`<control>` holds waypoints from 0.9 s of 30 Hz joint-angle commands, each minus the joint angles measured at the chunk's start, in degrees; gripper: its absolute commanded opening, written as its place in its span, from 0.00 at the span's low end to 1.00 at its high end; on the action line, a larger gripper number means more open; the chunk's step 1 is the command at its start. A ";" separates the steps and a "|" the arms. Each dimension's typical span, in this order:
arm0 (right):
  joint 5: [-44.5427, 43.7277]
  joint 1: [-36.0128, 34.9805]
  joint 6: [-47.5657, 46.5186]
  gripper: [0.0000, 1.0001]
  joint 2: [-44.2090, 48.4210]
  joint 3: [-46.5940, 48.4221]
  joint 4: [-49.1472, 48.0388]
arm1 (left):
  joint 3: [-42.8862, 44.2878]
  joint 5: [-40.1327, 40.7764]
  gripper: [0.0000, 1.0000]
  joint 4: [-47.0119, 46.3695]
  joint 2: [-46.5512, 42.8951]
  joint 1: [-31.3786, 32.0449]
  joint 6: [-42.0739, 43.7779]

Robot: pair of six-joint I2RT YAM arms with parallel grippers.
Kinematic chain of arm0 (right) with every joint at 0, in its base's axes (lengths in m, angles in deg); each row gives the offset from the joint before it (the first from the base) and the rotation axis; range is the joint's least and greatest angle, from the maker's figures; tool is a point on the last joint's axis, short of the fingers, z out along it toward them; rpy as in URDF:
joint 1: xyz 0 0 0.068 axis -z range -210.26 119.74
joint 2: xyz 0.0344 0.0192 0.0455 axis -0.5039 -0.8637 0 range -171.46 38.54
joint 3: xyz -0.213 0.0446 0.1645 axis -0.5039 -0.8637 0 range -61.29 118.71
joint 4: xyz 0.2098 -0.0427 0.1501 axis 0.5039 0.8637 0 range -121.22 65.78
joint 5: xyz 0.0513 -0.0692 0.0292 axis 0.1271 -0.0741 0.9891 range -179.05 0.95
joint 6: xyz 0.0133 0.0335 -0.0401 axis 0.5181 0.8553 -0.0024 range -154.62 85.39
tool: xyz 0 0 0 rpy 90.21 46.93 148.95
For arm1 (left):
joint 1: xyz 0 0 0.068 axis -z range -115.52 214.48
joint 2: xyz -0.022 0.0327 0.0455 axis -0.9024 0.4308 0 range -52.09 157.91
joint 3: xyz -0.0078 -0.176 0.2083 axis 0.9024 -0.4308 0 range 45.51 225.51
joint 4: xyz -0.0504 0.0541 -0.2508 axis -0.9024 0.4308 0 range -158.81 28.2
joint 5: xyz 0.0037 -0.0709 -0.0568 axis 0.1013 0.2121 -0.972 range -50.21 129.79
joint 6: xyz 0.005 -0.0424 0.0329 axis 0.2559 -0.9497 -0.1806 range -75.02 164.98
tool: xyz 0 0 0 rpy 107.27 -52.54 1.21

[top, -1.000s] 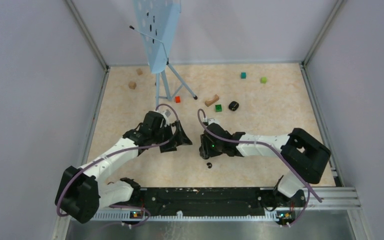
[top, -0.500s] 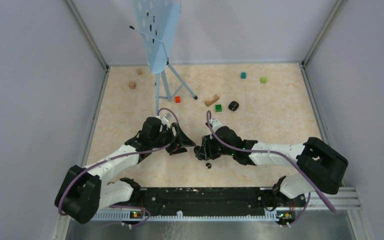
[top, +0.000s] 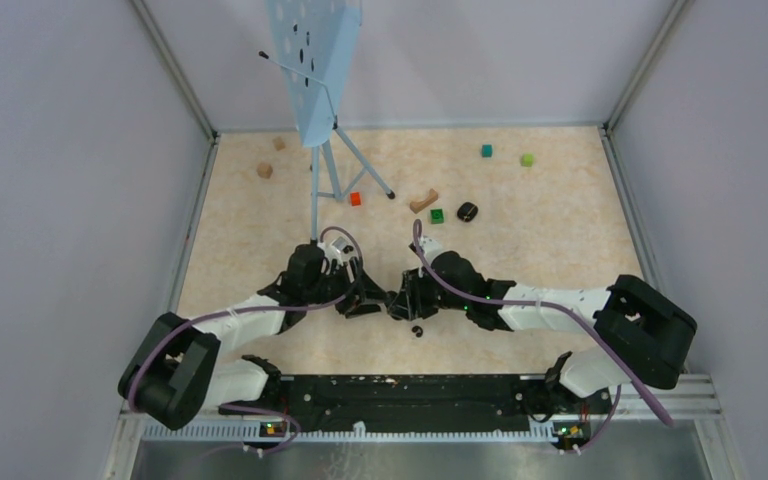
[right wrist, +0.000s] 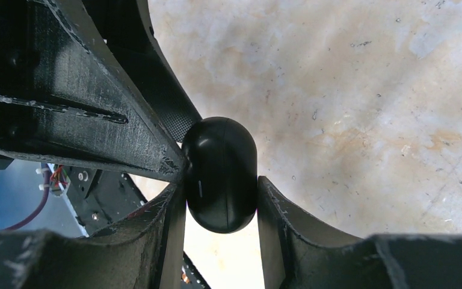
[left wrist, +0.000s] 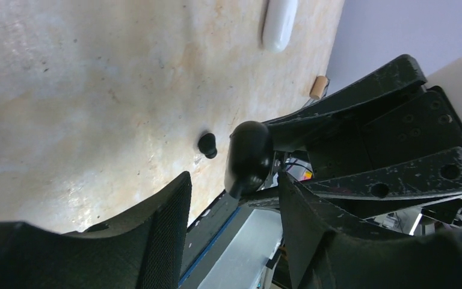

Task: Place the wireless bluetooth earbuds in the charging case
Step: Pass from the right arm to the left

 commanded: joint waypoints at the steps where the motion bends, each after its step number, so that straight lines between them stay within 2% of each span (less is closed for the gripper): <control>1: 1.73 -0.71 0.31 0.31 0.94 2.02 -3.16 | -0.95 -2.18 0.60 -8.09 0.88 -0.15 -1.47; 6: 1.52 -1.42 0.06 0.31 0.45 3.75 -2.14 | -2.65 -4.21 0.49 -12.96 1.97 -0.16 -3.87; 9: 0.73 -1.83 0.26 0.31 0.85 3.91 -1.65 | -2.68 -4.41 0.45 -12.59 0.52 -0.20 -3.35; 14: 0.70 -2.21 2.03 0.33 0.28 3.71 -2.34 | -2.25 -4.94 0.27 -11.34 -0.24 -0.20 -2.55; 15: 0.80 -2.23 2.51 0.35 0.17 3.59 -2.63 | -2.38 -5.08 0.25 -11.56 -0.37 -0.18 -2.70; 18: 0.44 -2.19 4.10 0.54 0.40 3.63 -2.57 | -2.40 -5.18 0.17 -11.49 -1.31 -0.23 -2.69; 20: 0.39 -2.19 4.48 0.62 0.82 4.53 -1.17 | -1.96 -5.24 0.14 -10.69 -1.86 -0.30 -1.88; 24: 2.16 -1.36 4.35 0.68 3.01 6.36 2.89 | 0.08 -8.68 0.01 -9.51 -1.66 -1.18 1.49; 27: 5.86 0.88 6.30 0.69 6.71 4.48 1.19 | 2.29 -14.12 0.00 -9.60 -0.21 -2.16 5.00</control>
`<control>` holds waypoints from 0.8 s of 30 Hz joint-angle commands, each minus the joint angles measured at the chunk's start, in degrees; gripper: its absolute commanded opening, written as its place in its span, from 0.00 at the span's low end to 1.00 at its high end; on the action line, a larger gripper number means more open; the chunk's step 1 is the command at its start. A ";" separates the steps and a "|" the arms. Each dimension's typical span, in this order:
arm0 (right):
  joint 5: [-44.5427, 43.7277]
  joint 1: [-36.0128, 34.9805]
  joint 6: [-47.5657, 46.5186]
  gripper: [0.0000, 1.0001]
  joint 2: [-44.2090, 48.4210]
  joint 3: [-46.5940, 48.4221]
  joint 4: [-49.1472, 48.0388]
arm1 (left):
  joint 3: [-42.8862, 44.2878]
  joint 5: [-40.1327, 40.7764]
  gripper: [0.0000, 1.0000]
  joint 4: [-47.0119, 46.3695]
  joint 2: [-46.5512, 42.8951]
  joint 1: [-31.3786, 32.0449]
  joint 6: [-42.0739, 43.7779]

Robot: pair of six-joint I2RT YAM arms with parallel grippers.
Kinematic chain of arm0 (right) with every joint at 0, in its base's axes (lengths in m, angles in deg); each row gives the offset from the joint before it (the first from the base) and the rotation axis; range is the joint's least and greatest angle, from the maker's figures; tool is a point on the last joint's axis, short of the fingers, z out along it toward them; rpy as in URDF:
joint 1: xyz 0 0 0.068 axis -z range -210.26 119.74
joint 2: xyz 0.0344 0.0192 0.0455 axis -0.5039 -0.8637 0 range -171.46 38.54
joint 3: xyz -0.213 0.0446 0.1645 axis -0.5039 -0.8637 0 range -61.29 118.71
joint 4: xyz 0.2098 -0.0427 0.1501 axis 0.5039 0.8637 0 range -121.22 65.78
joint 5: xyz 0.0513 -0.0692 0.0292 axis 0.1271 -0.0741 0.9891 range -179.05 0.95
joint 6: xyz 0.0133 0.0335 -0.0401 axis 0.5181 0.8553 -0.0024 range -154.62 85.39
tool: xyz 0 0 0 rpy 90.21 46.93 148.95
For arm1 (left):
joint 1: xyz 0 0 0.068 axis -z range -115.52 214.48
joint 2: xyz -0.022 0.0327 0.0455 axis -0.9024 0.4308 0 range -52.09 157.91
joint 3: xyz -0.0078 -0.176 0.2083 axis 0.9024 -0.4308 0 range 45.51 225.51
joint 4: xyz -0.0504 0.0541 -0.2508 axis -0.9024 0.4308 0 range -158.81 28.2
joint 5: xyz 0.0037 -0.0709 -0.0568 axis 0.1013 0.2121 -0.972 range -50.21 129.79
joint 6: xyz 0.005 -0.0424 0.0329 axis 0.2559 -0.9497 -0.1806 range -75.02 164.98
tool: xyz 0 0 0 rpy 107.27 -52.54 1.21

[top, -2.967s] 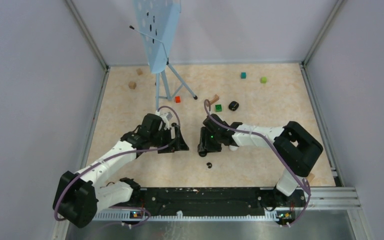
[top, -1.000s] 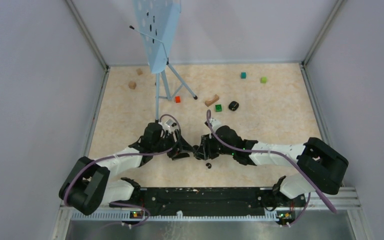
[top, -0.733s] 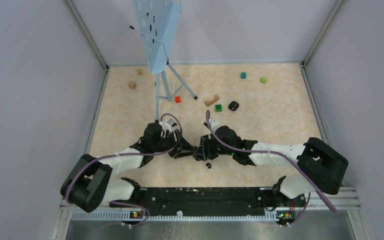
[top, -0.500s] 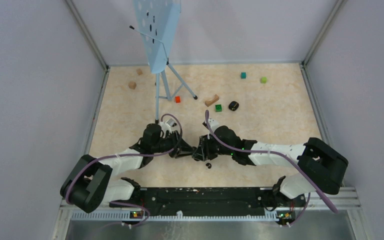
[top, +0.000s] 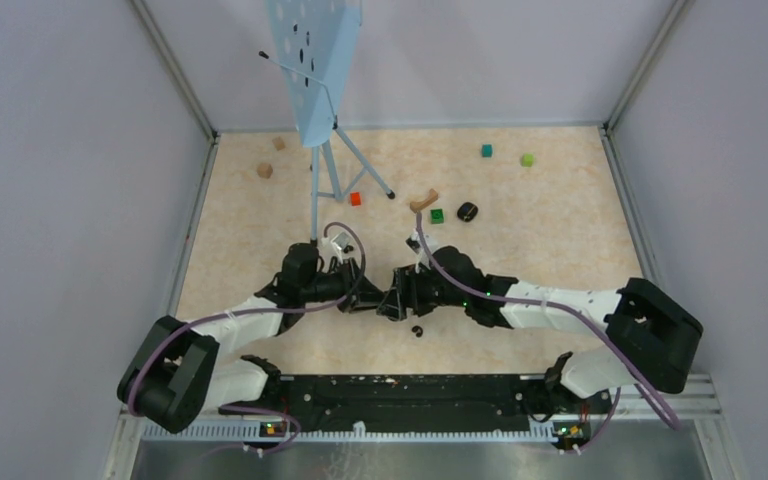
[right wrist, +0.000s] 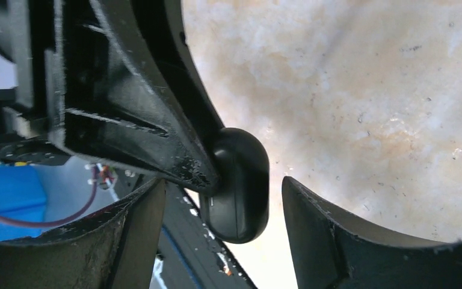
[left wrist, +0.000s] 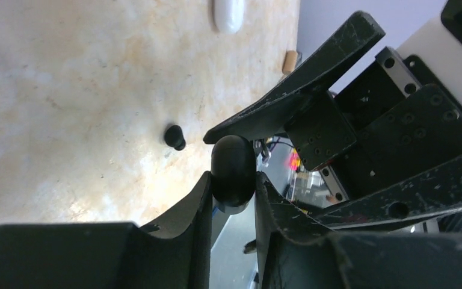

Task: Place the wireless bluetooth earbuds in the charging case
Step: Pass from the right arm to the left, then open the charging case to the charging case.

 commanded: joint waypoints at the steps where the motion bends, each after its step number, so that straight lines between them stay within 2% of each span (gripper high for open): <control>1: 4.88 2.82 3.08 0.69 7.61 0.25 -2.66 | 4.85 -9.36 0.00 -1.74 1.12 -1.28 6.16; 5: 8.05 7.26 6.77 0.69 15.73 -4.64 -6.23 | 5.22 -18.95 0.00 -13.36 2.51 -1.50 3.66; 10: 12.13 11.38 11.28 0.69 20.42 -8.97 -11.37 | 7.73 -21.37 0.00 -15.72 2.14 -1.58 3.91; 15: 15.48 12.25 13.31 0.66 18.99 -10.12 -14.91 | 9.16 -21.91 0.00 -16.08 1.53 -1.57 3.83; 21: 21.02 14.86 23.50 0.54 15.86 -16.26 -34.11 | 9.53 -23.15 0.00 -18.61 1.31 -1.53 2.03; 24: 20.89 15.02 22.54 0.51 14.65 -16.43 -33.17 | 9.64 -22.90 0.00 -19.40 0.70 -1.54 1.25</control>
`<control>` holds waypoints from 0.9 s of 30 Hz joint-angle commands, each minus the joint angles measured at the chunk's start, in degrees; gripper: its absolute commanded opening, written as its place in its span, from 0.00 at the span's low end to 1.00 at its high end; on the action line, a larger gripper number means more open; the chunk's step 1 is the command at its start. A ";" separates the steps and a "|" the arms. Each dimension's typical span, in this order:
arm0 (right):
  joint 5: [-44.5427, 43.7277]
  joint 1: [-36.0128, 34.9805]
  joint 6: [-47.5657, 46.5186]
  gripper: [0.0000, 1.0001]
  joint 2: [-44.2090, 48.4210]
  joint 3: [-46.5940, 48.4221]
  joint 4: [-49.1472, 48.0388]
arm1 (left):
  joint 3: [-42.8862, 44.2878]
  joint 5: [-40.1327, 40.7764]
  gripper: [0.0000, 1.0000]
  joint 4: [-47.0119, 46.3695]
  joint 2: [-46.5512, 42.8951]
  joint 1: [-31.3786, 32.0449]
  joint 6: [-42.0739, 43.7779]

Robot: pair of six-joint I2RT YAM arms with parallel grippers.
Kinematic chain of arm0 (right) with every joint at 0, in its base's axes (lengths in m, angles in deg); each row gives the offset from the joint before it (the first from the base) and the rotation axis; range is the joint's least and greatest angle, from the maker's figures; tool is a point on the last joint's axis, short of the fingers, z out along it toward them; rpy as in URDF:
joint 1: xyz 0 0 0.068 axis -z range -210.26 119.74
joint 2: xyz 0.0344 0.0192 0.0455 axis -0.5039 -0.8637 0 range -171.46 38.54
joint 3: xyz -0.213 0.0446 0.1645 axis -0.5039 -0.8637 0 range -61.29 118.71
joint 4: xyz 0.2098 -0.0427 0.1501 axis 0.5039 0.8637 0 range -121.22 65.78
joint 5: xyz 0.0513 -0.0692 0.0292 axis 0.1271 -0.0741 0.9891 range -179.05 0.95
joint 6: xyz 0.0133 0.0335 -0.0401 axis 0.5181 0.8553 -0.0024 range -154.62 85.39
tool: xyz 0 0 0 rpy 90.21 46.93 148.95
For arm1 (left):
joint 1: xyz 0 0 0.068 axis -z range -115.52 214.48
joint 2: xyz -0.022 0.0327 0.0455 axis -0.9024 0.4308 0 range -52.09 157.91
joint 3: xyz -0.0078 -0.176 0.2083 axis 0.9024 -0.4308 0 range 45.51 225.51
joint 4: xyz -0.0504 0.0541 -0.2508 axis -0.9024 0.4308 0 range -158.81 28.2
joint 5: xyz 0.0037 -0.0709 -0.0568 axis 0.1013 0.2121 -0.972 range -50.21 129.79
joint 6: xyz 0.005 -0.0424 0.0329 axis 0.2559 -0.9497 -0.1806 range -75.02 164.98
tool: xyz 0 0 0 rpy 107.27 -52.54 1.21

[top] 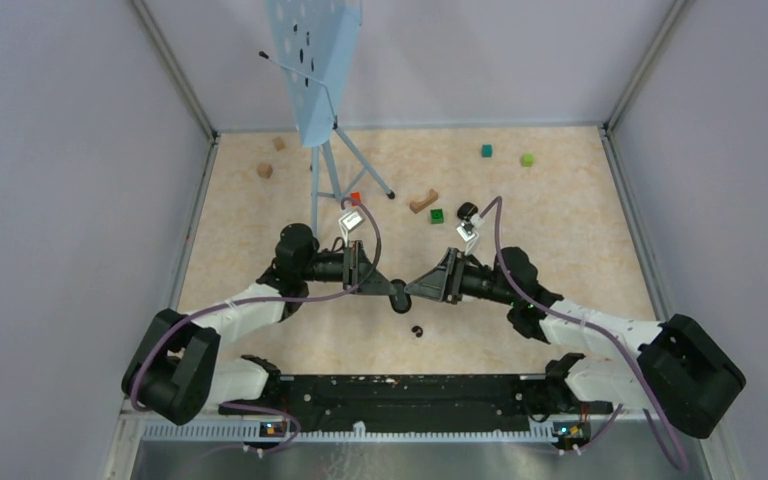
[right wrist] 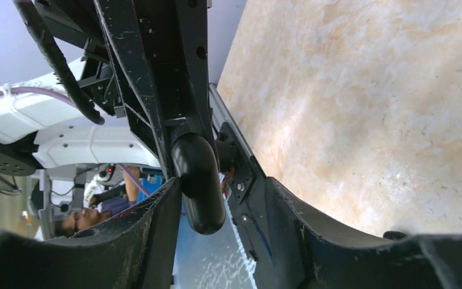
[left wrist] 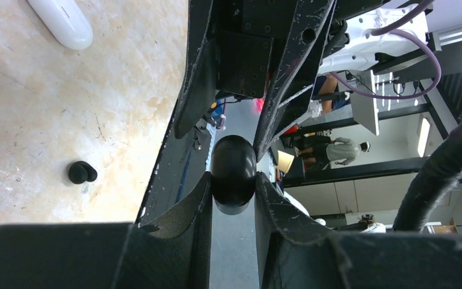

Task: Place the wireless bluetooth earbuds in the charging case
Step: Open the charging case to the charging case.

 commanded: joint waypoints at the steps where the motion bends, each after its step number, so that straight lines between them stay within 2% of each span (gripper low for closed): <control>1: 2.31 0.81 2.46 0.51 -1.47 -0.53 -8.24 | 2.38 -1.75 0.00 -4.78 -1.94 -0.32 -1.03; 8: 0.93 3.35 2.66 0.51 0.62 -2.95 -6.54 | 3.33 -1.97 0.00 -4.95 -2.90 -0.33 -1.55; 11: -0.32 5.07 0.89 0.51 2.77 -2.72 -1.24 | 3.16 -2.18 0.00 -6.18 -2.95 -0.35 -2.50; 13: -0.66 5.96 -0.43 0.52 4.10 -2.21 2.43 | 2.95 -2.10 0.00 -7.04 -3.06 -0.35 -3.29; 17: 0.56 6.94 -0.59 0.58 6.88 -2.21 3.18 | 2.50 -2.16 0.00 -8.54 -2.84 -0.29 -4.23; 20: 2.37 7.00 -0.57 0.62 8.19 -2.26 1.19 | 2.39 -2.81 0.00 -9.19 -2.57 -0.29 -4.45; 27: 10.66 7.00 4.11 0.64 3.94 -3.58 -13.66 | 2.83 -5.58 0.00 -12.44 -1.60 -0.35 -6.54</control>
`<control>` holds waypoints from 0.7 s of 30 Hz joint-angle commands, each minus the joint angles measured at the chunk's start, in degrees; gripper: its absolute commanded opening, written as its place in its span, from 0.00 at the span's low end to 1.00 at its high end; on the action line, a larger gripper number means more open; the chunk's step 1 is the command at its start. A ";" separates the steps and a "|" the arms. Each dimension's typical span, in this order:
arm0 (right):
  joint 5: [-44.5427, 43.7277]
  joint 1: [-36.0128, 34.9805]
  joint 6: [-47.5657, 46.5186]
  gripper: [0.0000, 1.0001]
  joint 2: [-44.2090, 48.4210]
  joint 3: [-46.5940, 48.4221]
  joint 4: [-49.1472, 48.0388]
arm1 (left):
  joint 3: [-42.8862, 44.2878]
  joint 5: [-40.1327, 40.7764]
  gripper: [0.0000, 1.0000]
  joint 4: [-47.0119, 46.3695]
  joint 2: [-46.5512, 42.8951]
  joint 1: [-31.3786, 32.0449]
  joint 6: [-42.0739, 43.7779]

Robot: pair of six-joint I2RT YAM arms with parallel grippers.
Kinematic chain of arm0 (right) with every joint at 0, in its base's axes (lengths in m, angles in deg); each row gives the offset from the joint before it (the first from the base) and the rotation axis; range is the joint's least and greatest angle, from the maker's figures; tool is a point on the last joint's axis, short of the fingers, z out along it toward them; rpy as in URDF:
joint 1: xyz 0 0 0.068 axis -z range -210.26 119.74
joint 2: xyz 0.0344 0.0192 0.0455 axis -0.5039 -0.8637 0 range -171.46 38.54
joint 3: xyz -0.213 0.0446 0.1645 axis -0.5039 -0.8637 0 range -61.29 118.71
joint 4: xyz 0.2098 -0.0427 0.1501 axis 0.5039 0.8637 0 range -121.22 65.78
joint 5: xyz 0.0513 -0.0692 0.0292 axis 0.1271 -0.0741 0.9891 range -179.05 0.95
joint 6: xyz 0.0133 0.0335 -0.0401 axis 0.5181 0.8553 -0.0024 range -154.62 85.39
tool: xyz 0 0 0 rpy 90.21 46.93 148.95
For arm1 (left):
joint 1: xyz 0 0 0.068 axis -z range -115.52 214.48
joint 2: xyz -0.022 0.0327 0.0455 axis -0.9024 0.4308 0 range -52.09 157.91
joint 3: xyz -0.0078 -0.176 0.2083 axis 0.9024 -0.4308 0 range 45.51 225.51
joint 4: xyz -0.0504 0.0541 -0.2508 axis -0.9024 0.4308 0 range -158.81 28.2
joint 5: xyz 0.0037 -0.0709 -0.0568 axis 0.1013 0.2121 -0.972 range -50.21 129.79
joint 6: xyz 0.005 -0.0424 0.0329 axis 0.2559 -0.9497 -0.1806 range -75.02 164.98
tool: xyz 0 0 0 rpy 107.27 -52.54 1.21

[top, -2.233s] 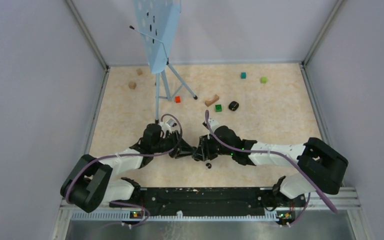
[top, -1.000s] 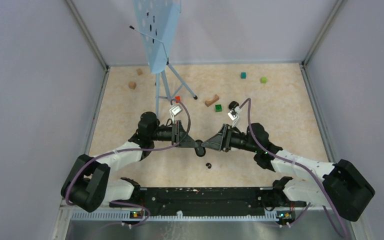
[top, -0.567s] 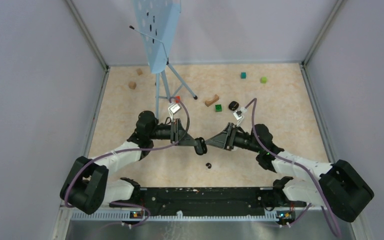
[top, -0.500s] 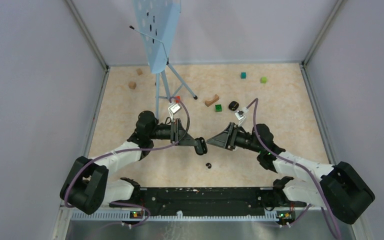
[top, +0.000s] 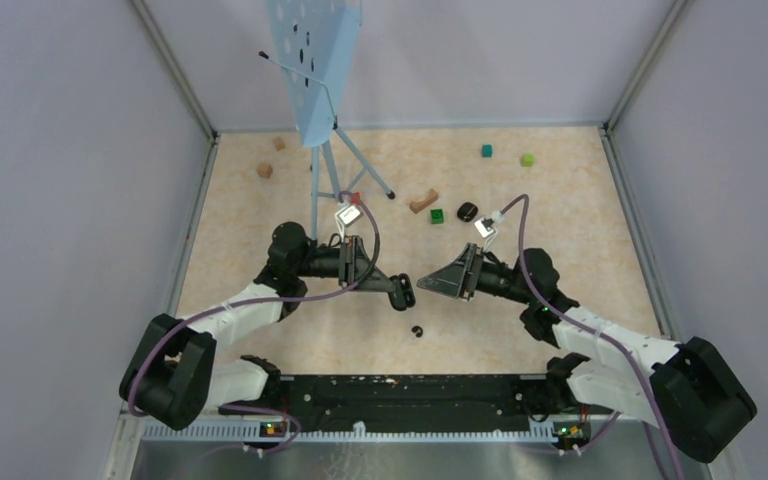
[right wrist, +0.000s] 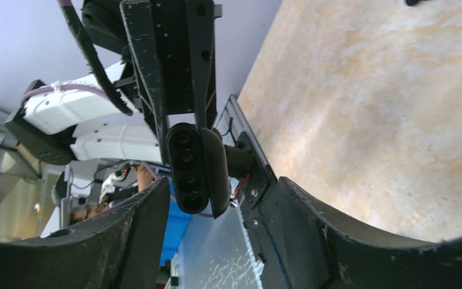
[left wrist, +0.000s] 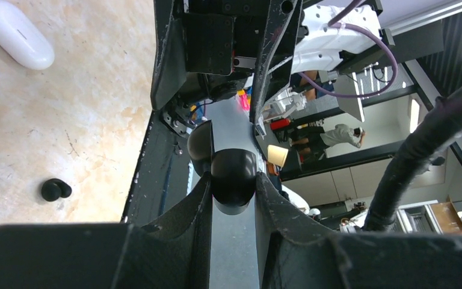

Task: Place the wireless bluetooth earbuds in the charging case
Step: Open the charging case to the charging case, then pass from the left arm to the right

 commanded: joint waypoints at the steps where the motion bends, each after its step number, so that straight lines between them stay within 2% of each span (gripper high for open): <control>1: 6.38 0.47 2.70 0.62 -3.40 -0.38 -13.02 | 2.10 -2.75 0.00 -6.02 -0.04 -0.06 -1.73; 5: 9.30 0.30 3.72 0.55 -7.14 1.03 -16.40 | 2.15 -2.43 0.00 -6.24 -0.07 -0.01 -2.36; 10: 11.23 0.14 3.31 0.48 -9.23 3.00 -15.51 | 1.78 -1.77 0.00 -6.45 -0.24 -0.01 -2.50; 21: 9.74 -3.47 2.14 0.42 -11.60 6.07 -13.08 | 1.79 -2.43 0.00 -7.56 0.40 -0.01 -3.12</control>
